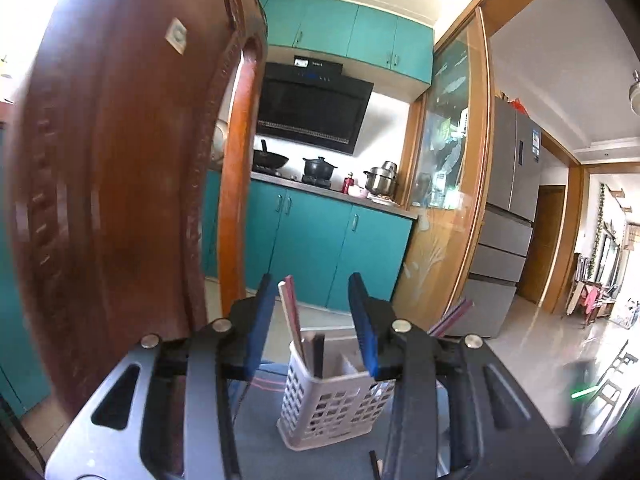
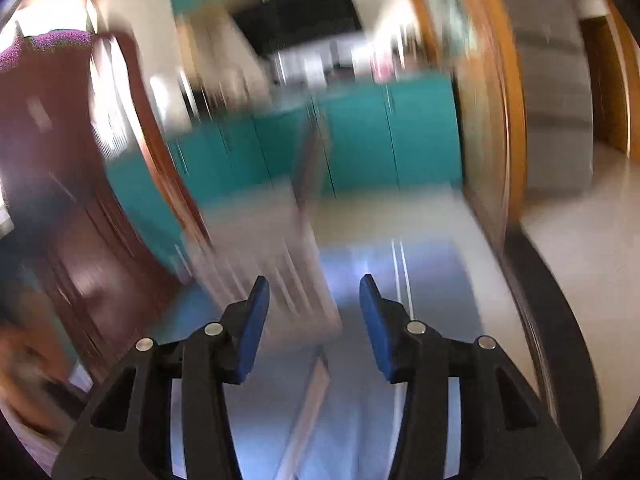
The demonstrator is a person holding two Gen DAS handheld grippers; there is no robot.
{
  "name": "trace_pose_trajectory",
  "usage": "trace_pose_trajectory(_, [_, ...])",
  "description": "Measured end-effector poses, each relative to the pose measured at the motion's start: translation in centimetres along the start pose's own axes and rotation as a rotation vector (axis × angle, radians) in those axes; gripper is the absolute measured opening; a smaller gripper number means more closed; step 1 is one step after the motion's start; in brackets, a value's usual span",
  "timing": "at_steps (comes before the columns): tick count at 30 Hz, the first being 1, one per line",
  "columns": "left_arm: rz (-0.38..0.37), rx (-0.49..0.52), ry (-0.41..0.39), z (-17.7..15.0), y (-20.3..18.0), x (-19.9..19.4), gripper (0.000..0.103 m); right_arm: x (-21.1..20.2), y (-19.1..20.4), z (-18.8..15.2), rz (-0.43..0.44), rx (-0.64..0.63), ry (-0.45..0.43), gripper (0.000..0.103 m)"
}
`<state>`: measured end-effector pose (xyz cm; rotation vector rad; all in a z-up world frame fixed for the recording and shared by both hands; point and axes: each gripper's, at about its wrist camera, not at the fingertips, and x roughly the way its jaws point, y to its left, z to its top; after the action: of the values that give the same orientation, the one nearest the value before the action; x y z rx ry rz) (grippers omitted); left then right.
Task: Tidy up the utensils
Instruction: 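Open both tools to drop the chopsticks into the basket, then move the left tool over a black chopstick while the right tool moves over a light wooden one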
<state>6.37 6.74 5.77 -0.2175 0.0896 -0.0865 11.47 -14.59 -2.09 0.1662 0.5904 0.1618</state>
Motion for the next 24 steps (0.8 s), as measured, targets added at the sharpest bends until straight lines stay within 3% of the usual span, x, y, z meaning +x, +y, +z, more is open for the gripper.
trace_pose_trajectory(1, [0.007,0.013,0.003,-0.6,-0.1,-0.7,0.039,3.1,-0.1,-1.1,-0.031,-0.002,0.157,0.046])
trace_pose_trajectory(2, [0.009,0.026,0.01,-0.9,-0.2,-1.1,0.039,5.0,-0.2,-1.9,-0.045,-0.001,0.246,0.046])
trace_pose_trajectory(5, [0.024,0.07,0.041,-1.9,-0.7,-1.6,0.042,8.7,-0.6,-3.6,-0.117,0.035,0.372,0.046])
trace_pose_trajectory(8, [0.036,0.071,0.102,-2.6,-0.3,-1.0,0.044,11.3,-0.9,-3.0,-0.13,0.075,0.4,0.046])
trace_pose_trajectory(11, [0.035,0.048,0.169,-2.8,0.8,-0.3,0.044,14.3,-0.3,-2.1,-0.208,-0.003,0.43,0.046])
trace_pose_trajectory(13, [0.028,0.023,0.206,-3.1,1.5,0.4,0.044,14.9,-0.6,-2.4,-0.208,-0.029,0.436,0.048])
trace_pose_trajectory(15, [0.029,0.006,0.223,-3.2,1.9,0.9,0.044,15.1,0.5,-2.6,-0.145,-0.06,0.451,0.048])
trace_pose_trajectory(16, [0.032,0.0,0.231,-3.2,2.1,1.2,0.044,15.0,1.3,-2.8,-0.057,-0.067,0.465,0.048])
trace_pose_trajectory(18, [0.033,-0.011,0.25,-3.3,2.2,1.6,0.044,14.4,1.8,-2.7,-0.003,-0.057,0.459,0.048])
trace_pose_trajectory(21, [0.011,-0.035,0.279,-3.6,2.3,1.9,0.044,13.2,1.5,-2.7,-0.048,-0.065,0.447,0.048])
trace_pose_trajectory(24, [0.002,-0.03,0.316,-4.3,1.7,2.3,0.044,12.7,1.4,-4.2,-0.074,-0.095,0.501,0.048])
